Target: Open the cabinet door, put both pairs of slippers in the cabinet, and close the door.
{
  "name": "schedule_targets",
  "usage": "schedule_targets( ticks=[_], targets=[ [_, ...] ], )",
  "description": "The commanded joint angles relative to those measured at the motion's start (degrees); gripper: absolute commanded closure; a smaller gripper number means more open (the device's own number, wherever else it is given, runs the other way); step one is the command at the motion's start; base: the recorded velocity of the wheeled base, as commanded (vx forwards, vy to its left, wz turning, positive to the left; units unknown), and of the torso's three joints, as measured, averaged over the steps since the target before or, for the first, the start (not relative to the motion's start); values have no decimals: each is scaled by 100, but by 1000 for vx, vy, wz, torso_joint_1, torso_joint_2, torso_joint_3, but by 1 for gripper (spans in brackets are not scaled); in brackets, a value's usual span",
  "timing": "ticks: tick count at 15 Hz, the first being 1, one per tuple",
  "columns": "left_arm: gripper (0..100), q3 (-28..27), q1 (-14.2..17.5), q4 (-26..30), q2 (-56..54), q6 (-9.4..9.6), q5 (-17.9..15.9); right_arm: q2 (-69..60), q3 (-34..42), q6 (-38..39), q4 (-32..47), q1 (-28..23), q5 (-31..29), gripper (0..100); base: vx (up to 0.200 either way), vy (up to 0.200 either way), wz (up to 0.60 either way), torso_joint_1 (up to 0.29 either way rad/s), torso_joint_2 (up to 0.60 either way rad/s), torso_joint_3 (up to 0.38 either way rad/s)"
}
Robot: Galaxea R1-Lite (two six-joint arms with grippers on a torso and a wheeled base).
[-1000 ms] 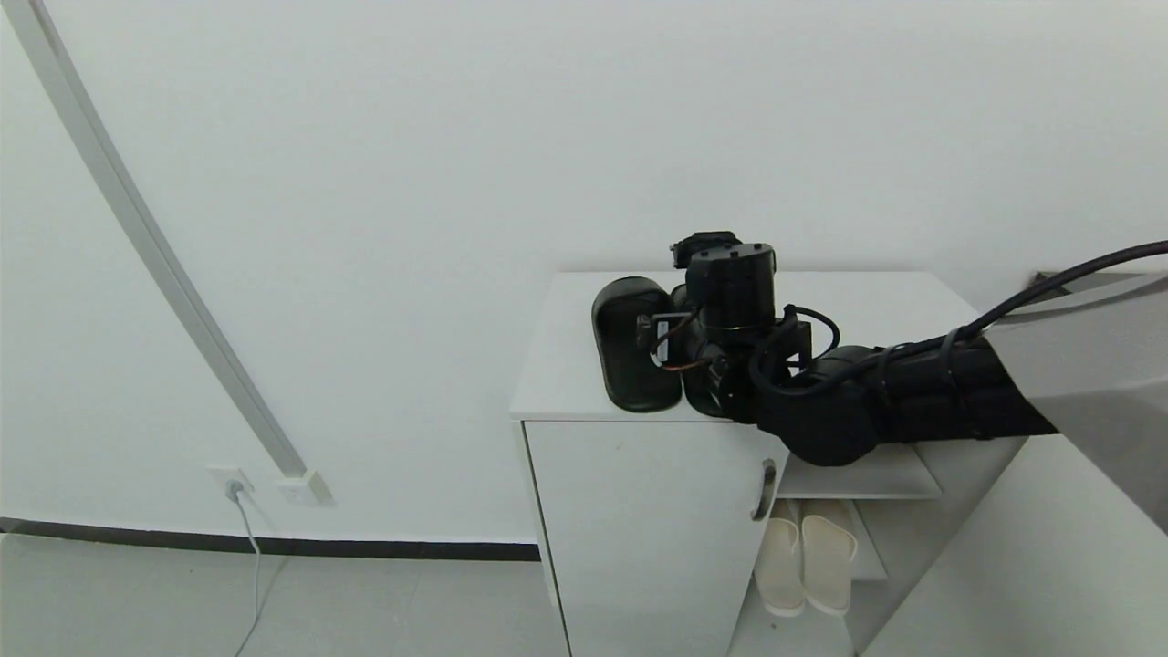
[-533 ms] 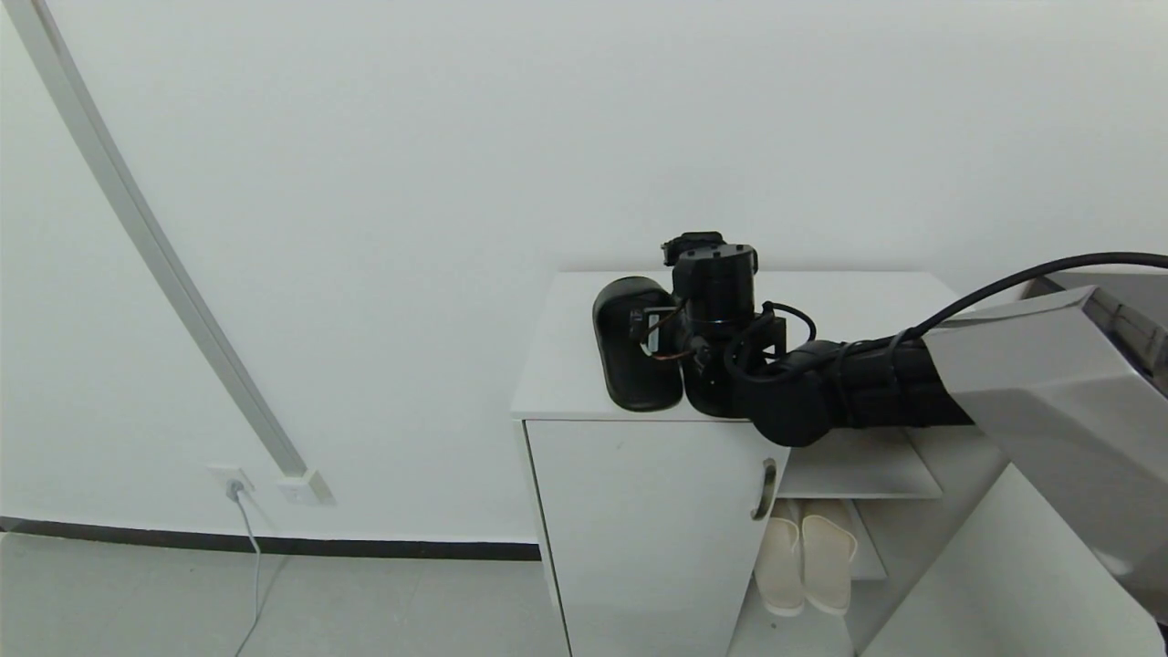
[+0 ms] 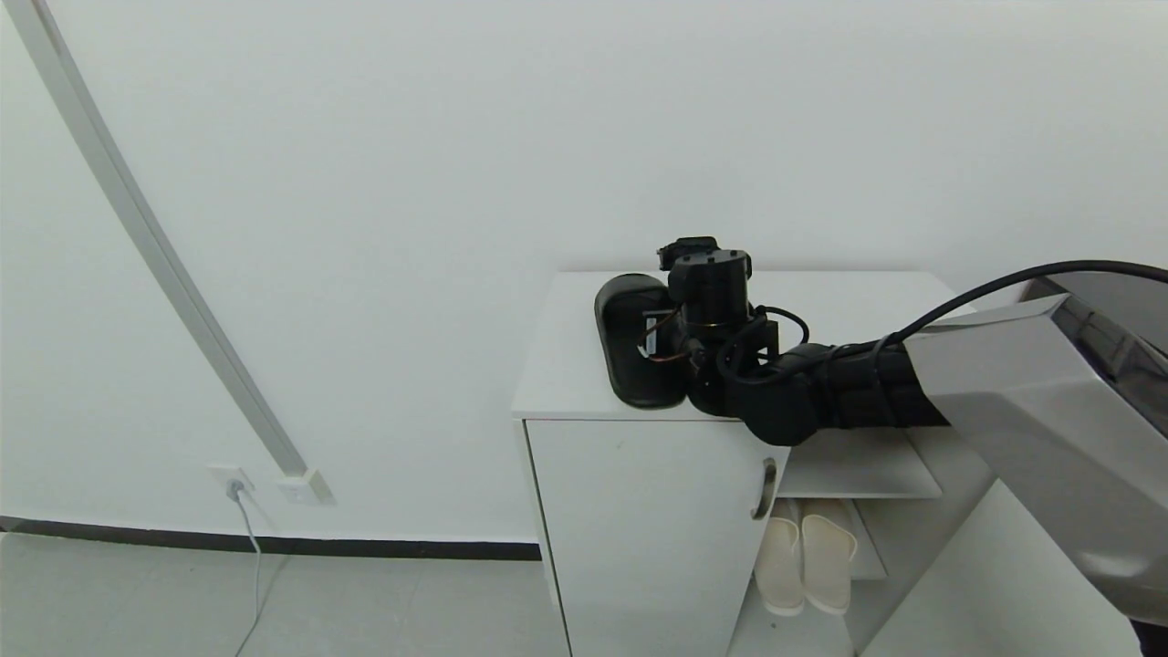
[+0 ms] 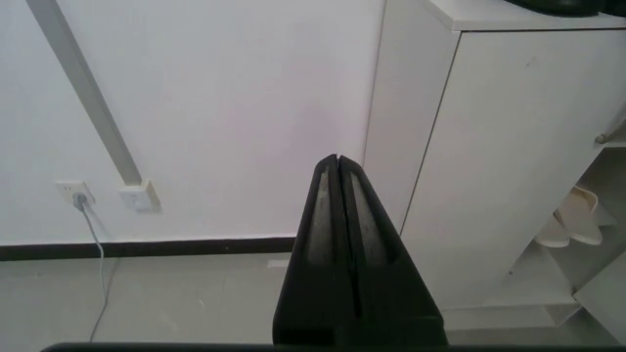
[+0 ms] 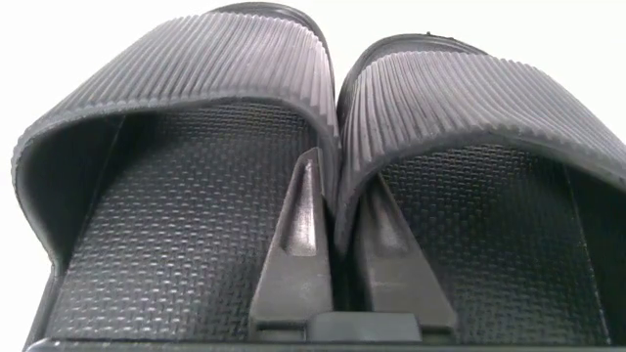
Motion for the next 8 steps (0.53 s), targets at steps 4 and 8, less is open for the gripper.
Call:
schedule_targets(
  ticks=[4, 8],
  targets=[
    [100, 0, 1, -1, 7, 0, 1, -313, 196, 8, -41, 62, -12, 100, 0, 0, 0, 0, 0, 0],
    [100, 0, 1, -1, 7, 0, 10, -1307, 1664, 8, -454, 379, -3, 100, 0, 0, 0, 0, 0, 0]
  ],
)
